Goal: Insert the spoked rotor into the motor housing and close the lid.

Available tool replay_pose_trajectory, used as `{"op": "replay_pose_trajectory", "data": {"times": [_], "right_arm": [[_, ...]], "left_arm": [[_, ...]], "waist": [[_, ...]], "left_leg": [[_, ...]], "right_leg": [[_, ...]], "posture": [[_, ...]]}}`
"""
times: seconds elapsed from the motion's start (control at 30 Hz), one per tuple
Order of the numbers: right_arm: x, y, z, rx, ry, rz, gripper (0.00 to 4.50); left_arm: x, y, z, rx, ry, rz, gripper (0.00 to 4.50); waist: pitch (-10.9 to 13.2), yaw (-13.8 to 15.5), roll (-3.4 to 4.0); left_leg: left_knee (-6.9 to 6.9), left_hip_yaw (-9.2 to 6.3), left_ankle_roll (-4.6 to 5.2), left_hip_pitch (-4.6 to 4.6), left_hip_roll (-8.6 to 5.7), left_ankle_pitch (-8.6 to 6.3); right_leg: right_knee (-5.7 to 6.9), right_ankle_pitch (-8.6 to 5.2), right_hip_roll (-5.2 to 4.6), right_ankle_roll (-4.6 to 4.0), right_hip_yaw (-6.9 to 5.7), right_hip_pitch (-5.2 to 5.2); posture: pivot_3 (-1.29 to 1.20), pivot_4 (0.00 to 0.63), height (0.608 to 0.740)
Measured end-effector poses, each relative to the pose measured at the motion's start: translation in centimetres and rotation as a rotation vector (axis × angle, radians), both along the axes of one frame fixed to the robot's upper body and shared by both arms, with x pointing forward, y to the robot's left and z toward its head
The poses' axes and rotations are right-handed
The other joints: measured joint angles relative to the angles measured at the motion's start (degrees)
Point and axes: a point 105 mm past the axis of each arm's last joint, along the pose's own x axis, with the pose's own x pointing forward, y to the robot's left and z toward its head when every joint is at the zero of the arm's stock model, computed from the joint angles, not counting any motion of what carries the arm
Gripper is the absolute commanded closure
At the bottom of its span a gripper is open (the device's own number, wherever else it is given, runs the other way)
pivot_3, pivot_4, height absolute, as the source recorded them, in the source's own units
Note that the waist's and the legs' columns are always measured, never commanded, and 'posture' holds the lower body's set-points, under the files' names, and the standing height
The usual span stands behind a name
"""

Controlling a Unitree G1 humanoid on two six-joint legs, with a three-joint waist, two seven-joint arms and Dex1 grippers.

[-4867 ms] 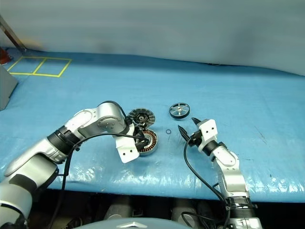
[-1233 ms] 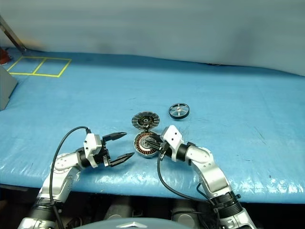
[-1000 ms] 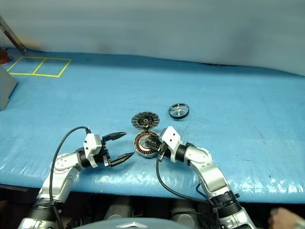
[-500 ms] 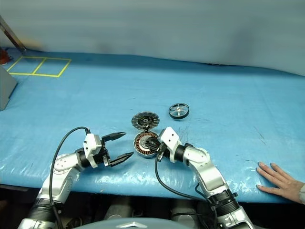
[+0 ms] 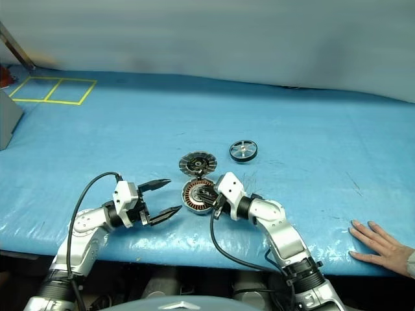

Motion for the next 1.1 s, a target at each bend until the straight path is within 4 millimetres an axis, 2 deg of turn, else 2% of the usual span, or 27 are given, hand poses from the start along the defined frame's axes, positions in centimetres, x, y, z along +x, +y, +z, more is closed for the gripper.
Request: {"op": "replay_pose_trajectory", "data": {"times": [0.87,1.1], "right_arm": [[-0.08,0.28,0.07,0.012,0.014,0.011,3.83],[-0.11,0.03,-0.04,0.001,0.017,0.014,1.50]], "left_arm": [[0.17,0.33,-0.02,0.019,0.001,0.014,0.00],[0.21,0.33,0.00,0.019,0.004,0.018,0.00]], "waist": [[0.0,0.0,0.00],[0.0,0.0,0.00]], "left_leg": [[-0.07,0.00,-0.02,0.00,0.00,0.01],[-0.08,0.00,-0.03,0.00,0.00,0.01]], "right_leg": [[-0.03,-0.02,0.00,-0.02,-0.01,-0.02],[-0.04,-0.02,0.00,-0.03,-0.01,-0.02]], "posture": [[0.00,0.150,0.740],[0.00,0.150,0.740]]}}
